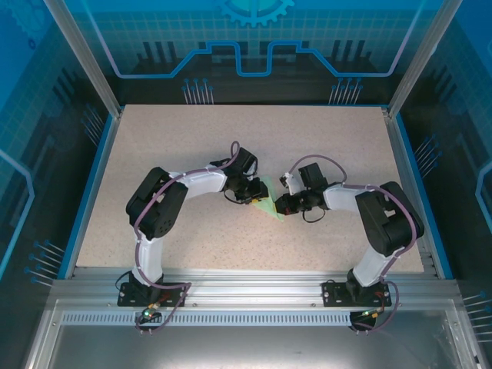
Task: Fold a paper plane with a square sheet of paper (fold left side to right side)
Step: Fourth fold the wing at the center of the table.
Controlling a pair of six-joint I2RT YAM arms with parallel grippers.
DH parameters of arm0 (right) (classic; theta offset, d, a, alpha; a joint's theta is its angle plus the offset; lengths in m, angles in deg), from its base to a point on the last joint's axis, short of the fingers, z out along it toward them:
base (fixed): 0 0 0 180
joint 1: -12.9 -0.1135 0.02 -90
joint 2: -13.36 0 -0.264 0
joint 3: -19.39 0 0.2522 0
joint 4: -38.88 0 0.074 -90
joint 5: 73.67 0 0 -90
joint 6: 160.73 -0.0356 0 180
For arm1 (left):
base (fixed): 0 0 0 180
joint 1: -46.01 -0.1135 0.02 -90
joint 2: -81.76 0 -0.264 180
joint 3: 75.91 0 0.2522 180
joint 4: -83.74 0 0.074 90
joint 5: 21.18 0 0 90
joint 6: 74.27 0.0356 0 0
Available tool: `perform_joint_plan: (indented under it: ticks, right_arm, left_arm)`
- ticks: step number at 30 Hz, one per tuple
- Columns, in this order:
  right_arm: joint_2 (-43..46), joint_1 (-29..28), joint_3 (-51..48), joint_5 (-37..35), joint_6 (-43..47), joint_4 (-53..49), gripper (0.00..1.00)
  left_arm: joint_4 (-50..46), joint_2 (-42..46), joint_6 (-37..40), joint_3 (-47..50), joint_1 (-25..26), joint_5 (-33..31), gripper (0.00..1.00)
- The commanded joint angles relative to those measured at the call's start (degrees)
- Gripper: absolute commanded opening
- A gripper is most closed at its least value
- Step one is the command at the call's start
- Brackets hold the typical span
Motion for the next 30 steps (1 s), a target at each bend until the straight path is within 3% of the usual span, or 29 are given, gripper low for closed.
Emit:
perform_joint_plan:
  ticks: [1, 30]
  right_arm:
    - [-1.2, 1.5, 1.2, 3.3, -0.9, 0.6, 0.00]
    - [-2.0, 4.2, 1.9, 7.0, -3.0, 0.2, 0.00]
  left_arm:
    - [-0.8, 0.7, 0.4, 0.2, 0.4, -0.4, 0.29]
    - [-4.5, -1.9, 1.5, -0.8, 0.4, -3.6, 0.21]
